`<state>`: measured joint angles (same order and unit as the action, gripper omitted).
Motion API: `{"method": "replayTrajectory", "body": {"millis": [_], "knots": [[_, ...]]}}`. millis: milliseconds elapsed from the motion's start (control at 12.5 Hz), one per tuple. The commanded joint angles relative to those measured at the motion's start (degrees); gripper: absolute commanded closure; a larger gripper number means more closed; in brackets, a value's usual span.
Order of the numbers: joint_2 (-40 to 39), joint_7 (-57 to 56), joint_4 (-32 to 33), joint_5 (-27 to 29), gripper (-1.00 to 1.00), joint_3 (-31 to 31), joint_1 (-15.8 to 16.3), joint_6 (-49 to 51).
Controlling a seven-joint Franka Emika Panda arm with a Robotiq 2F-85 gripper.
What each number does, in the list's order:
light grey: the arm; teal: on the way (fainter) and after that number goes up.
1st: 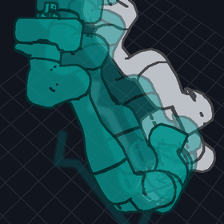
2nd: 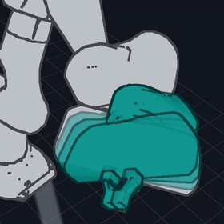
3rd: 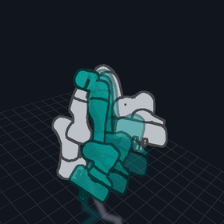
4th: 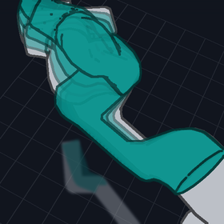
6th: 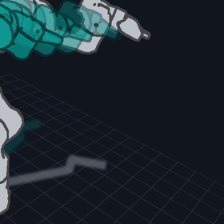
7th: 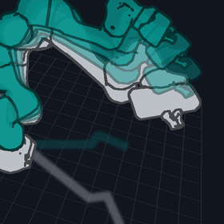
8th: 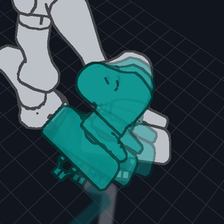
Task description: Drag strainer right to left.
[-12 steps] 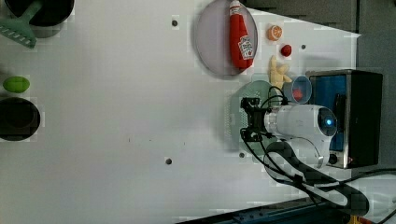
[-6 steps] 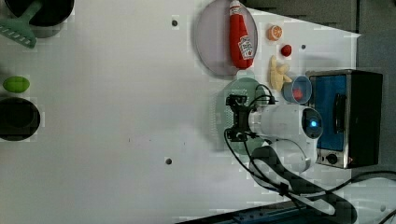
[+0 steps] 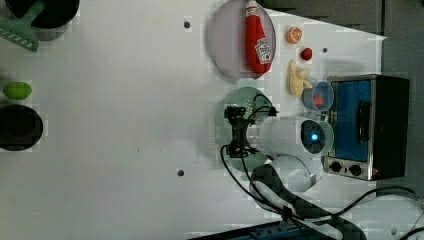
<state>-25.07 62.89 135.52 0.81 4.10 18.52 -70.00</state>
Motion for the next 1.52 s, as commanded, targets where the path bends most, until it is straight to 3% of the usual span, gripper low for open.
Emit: {"method": "replayTrajectory", "body": {"millis": [80,640,1120,1520], "knots": [[-1.87,2.84,-4.5,2.13,-1.0,-0.3,3.35,2.41],[-6.84,2.93,-14.92,8.94,-1.0,0.0,10.17,8.94],[-10.33,4.14,-20.44,14.51,-1.0,0.01,13.84,9.07],[-12.51,10.14,-23.82,14.79,-1.0,0.0,16.91,9.04]]}}
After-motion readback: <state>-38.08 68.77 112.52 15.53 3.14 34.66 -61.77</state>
